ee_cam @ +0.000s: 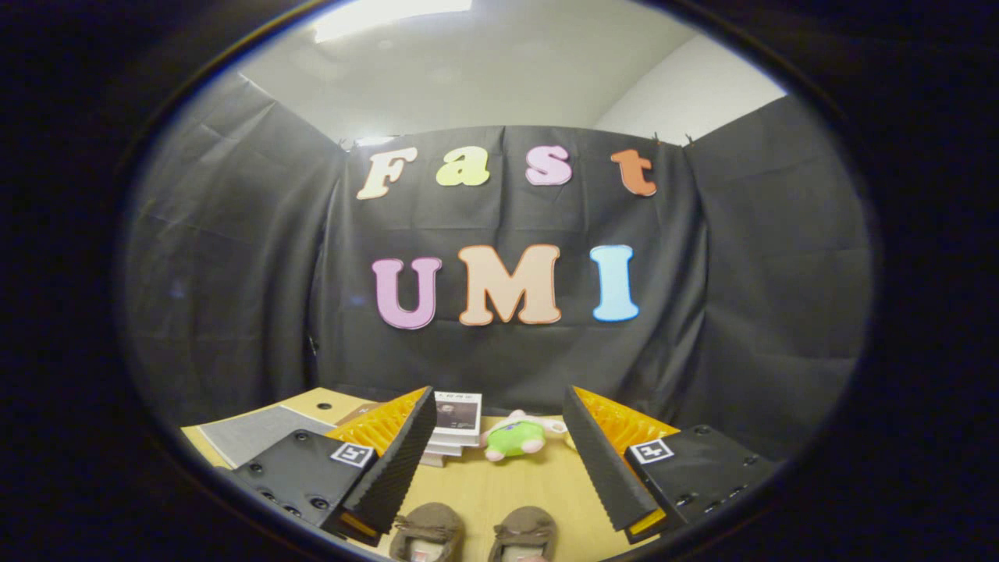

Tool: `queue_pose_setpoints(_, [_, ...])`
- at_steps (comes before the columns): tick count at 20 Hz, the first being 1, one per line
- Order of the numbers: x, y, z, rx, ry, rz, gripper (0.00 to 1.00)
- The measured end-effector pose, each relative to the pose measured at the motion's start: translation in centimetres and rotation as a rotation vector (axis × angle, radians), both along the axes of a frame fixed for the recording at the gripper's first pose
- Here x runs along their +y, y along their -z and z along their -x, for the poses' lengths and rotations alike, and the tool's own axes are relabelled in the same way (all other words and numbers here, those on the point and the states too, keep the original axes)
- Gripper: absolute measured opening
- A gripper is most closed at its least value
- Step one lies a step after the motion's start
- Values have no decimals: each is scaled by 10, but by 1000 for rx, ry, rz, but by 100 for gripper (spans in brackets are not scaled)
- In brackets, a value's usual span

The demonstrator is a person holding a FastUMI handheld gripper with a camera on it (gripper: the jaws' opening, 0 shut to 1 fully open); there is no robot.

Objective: Open the storage box then place both shoes into the box .Put the left shoe in first, then the right shoe, with the right side of both shoes facing outward in a uniform manner.

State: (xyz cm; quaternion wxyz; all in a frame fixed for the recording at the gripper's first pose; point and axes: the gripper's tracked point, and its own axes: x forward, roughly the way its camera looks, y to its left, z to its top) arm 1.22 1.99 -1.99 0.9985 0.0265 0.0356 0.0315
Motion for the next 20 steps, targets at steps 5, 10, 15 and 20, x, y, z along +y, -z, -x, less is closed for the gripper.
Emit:
queue_pose_setpoints(5, [39, 28, 2, 138, -147, -213, 100])
queue_pose_setpoints(10, [79, 59, 4, 357, -281, -532, 100])
queue_pose_setpoints(15, [121, 96, 22, 604, -399, -839, 100])
queue_pose_setpoints(20, [160, 121, 44, 779, -495, -1017, 100])
